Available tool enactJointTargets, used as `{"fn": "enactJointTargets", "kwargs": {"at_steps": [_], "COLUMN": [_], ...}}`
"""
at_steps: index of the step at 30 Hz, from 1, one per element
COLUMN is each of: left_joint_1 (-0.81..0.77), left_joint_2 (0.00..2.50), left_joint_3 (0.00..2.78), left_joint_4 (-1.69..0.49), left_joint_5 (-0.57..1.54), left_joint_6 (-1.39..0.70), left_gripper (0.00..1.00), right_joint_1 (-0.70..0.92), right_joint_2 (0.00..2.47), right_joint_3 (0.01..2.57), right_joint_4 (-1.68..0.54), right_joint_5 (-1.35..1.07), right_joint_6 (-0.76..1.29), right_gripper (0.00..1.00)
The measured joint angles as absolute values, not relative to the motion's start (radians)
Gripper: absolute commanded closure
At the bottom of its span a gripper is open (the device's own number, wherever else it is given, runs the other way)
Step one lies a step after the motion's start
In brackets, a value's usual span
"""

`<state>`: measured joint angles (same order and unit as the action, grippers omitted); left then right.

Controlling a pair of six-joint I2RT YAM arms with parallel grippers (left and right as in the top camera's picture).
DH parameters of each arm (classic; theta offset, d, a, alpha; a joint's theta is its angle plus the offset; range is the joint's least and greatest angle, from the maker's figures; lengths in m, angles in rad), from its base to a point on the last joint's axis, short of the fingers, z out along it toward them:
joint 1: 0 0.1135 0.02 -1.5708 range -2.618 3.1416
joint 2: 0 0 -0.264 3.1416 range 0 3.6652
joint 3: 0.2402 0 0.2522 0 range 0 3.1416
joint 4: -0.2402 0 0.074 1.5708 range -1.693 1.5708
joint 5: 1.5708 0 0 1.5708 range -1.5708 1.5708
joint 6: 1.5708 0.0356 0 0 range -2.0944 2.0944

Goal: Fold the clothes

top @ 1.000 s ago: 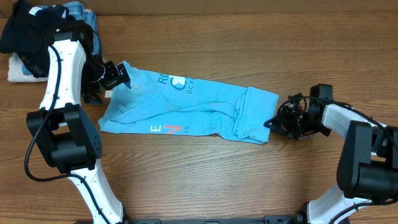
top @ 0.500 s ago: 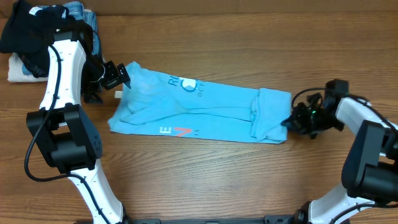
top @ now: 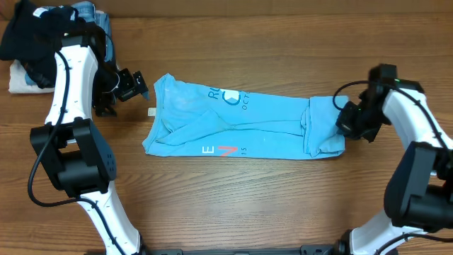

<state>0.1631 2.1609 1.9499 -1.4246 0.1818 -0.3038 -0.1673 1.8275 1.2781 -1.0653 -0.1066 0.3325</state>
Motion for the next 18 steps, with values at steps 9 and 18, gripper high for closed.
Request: {"fn": "enactJointTargets", "kwargs": {"at_steps": [9, 18], "left_joint_1": [0.163, 0.163], "left_joint_2": [2.161, 2.161], "left_joint_3": [1.95, 1.95], "left_joint_4": [-1.421, -1.421], "left_joint_5": [0.182, 0.182], "left_joint_6": [-0.304, -0.304], "left_gripper": [0.0, 0.0], "right_joint_1": [0.021, 0.209], "right_joint_2": [1.739, 1.738], "right_joint_3": [1.325, 1.33], "right_joint_4": [-1.105, -1.115], "right_joint_5": [0.076, 0.218], "right_joint_6": [0.4, 0.489], "right_gripper": [0.96, 0.96]}}
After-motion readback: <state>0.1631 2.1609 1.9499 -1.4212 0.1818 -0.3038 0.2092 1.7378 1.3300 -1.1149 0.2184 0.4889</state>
